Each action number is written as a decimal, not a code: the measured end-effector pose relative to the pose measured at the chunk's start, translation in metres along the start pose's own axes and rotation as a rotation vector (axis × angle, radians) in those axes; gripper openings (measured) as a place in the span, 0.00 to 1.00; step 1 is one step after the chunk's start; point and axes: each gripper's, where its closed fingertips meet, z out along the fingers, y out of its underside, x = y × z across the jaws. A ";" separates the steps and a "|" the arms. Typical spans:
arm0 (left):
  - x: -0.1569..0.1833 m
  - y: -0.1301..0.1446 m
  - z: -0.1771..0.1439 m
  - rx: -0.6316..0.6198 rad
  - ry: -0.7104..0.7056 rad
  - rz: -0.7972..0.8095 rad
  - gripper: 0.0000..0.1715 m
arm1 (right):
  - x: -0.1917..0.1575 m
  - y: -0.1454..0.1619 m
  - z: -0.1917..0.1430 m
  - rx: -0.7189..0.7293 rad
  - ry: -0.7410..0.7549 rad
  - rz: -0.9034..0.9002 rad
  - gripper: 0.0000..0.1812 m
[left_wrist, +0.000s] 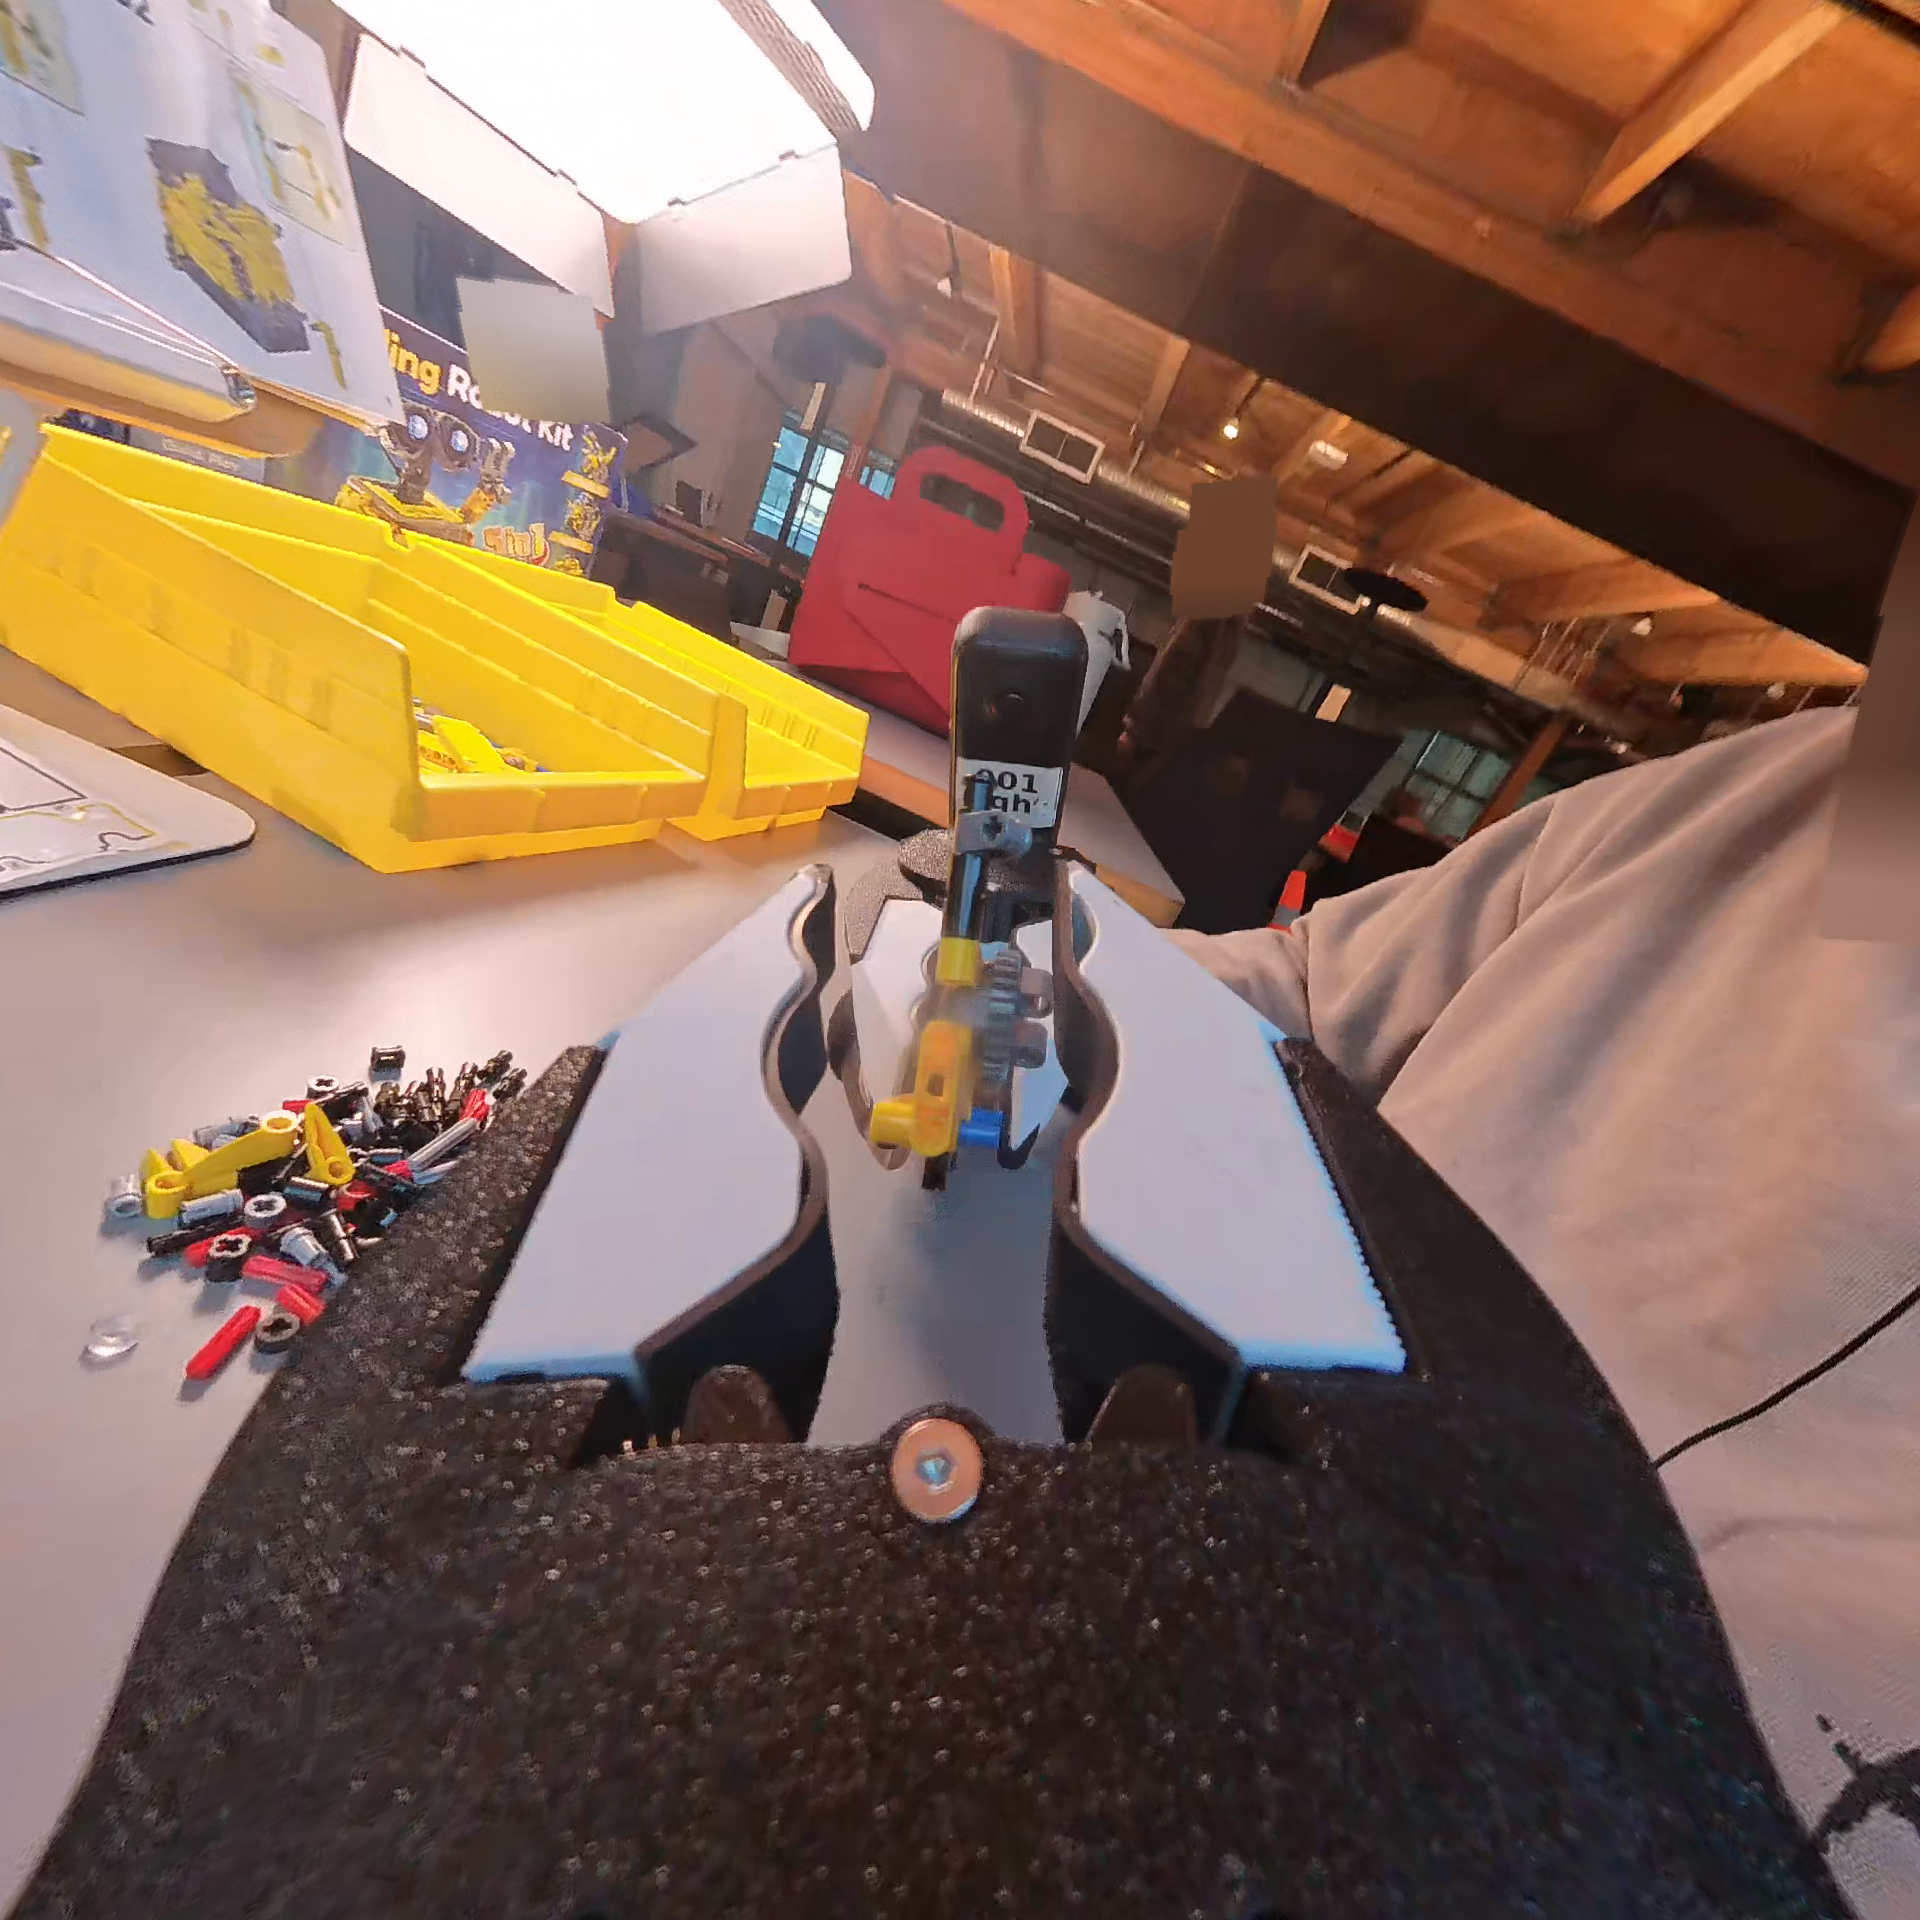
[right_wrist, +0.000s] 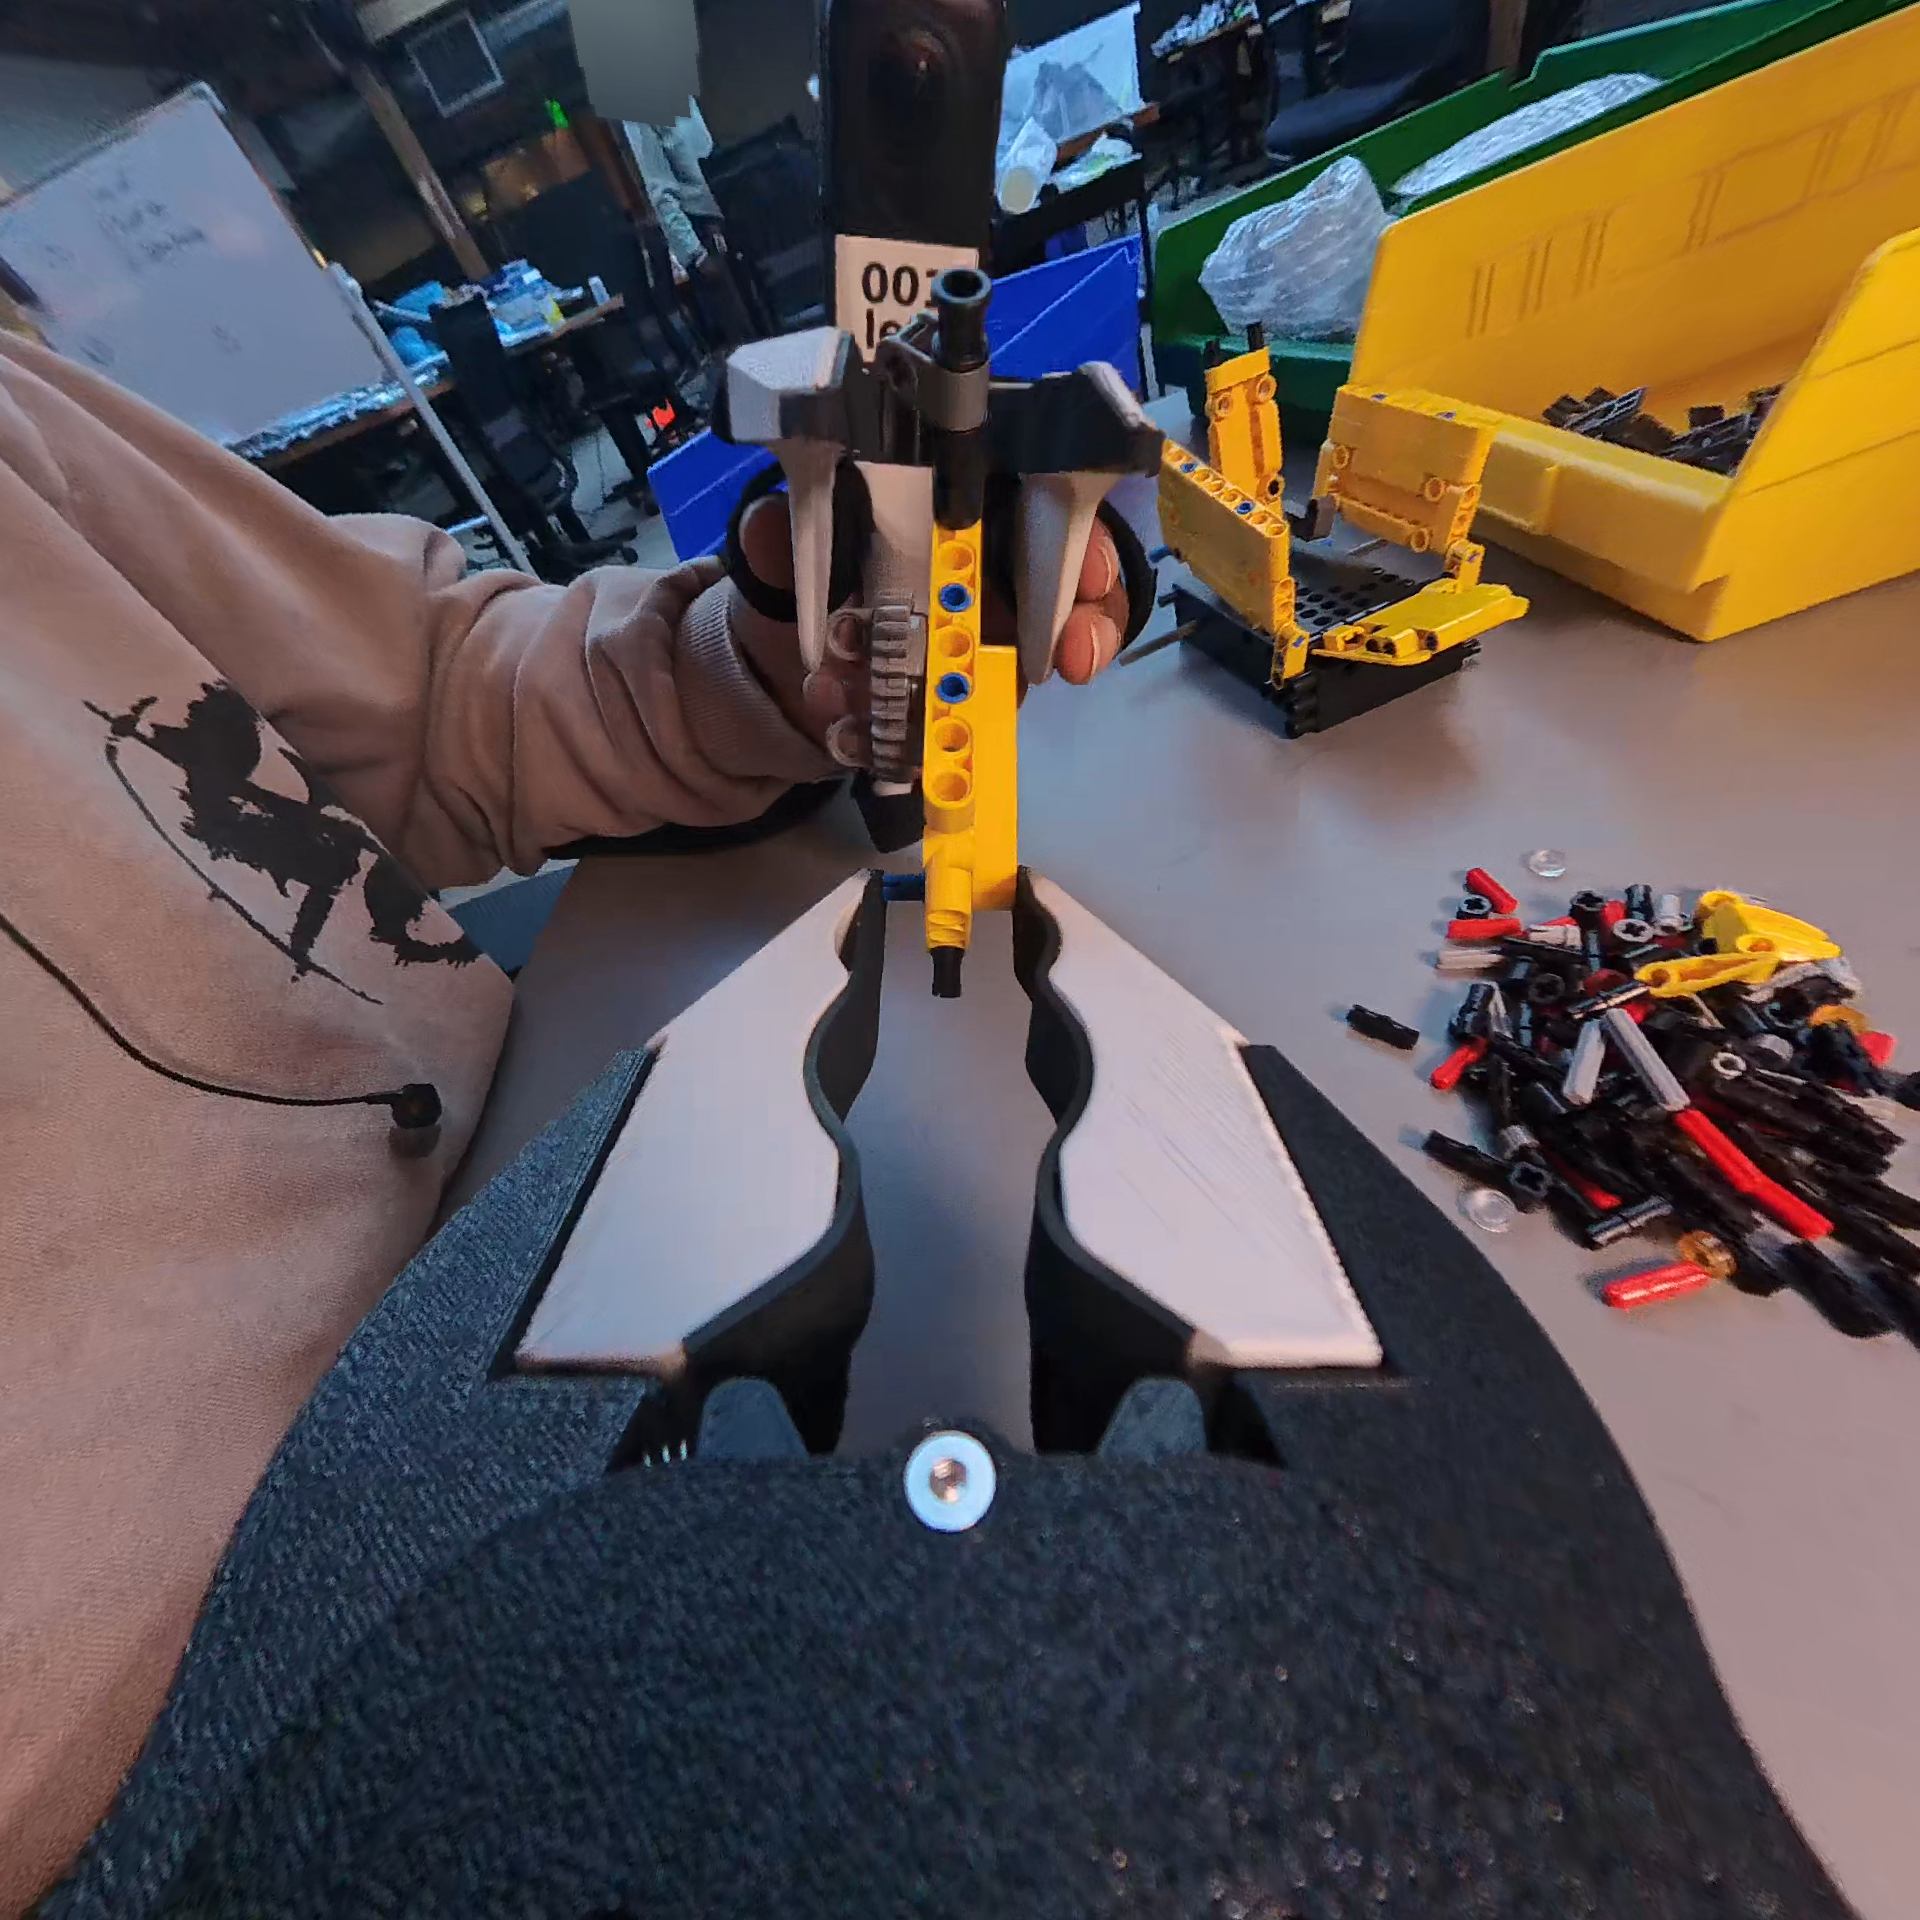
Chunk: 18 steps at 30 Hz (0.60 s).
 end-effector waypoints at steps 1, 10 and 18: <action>-0.002 -0.002 -0.001 0.008 -0.001 -0.016 0.23 | 0.002 -0.001 -0.002 0.009 0.004 0.004 0.13; 0.009 0.022 0.006 -0.116 0.059 0.026 0.04 | -0.007 0.003 0.001 0.000 -0.061 0.041 0.13; -0.035 0.052 -0.001 -0.455 -0.353 0.377 0.04 | 0.029 0.026 -0.003 -0.171 0.191 -0.146 0.28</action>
